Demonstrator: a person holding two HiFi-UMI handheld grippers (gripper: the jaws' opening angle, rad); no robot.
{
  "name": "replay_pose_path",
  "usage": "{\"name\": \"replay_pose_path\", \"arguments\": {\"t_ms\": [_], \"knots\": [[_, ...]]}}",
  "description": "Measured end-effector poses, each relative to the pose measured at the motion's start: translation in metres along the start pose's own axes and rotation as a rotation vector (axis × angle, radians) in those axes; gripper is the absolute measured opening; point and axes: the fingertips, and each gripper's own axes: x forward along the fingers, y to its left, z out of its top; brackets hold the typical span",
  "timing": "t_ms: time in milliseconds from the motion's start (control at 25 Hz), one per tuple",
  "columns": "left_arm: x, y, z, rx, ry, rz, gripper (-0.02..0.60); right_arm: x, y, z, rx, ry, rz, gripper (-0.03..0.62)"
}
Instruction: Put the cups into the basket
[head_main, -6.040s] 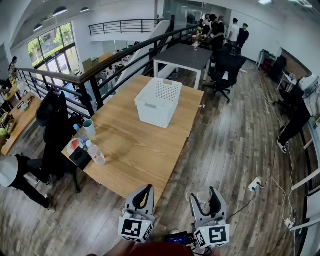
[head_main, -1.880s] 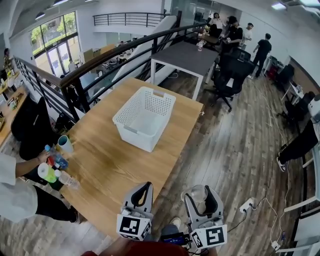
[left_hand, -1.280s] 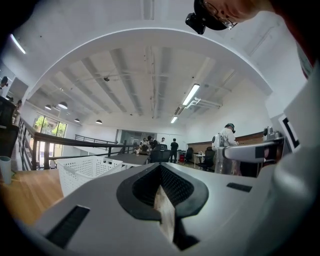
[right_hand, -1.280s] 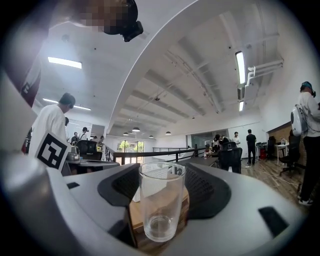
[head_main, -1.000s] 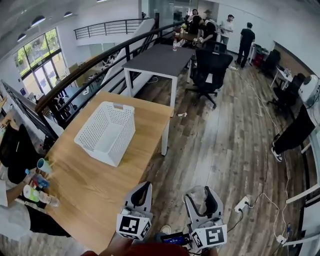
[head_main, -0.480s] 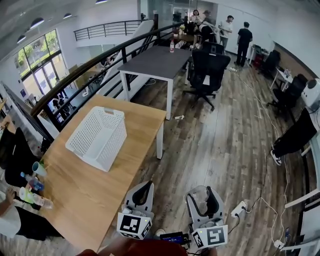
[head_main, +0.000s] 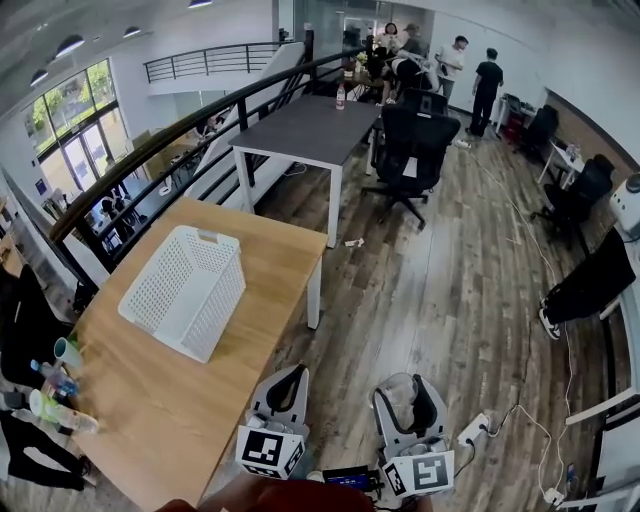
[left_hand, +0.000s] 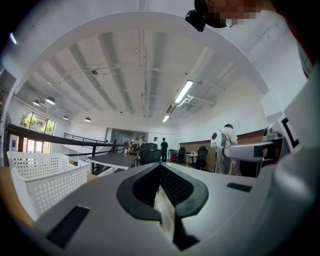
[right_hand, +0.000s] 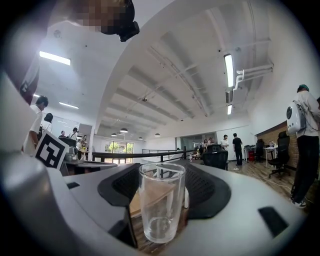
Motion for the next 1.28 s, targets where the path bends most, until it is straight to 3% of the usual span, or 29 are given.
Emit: {"name": "replay_pose_path", "arguments": {"t_ms": [880,1280], "knots": [[0.104,0.107,0.025,-0.018,-0.024,0.018,0.006,0.16,-0.004,0.016,-0.034,0.012,0.029,0.276],[0.155,0.122,0.019,-0.054,-0.031,0.041,0.006,0.203,-0.037,0.016,-0.024,-0.007,0.038,0.276]]}}
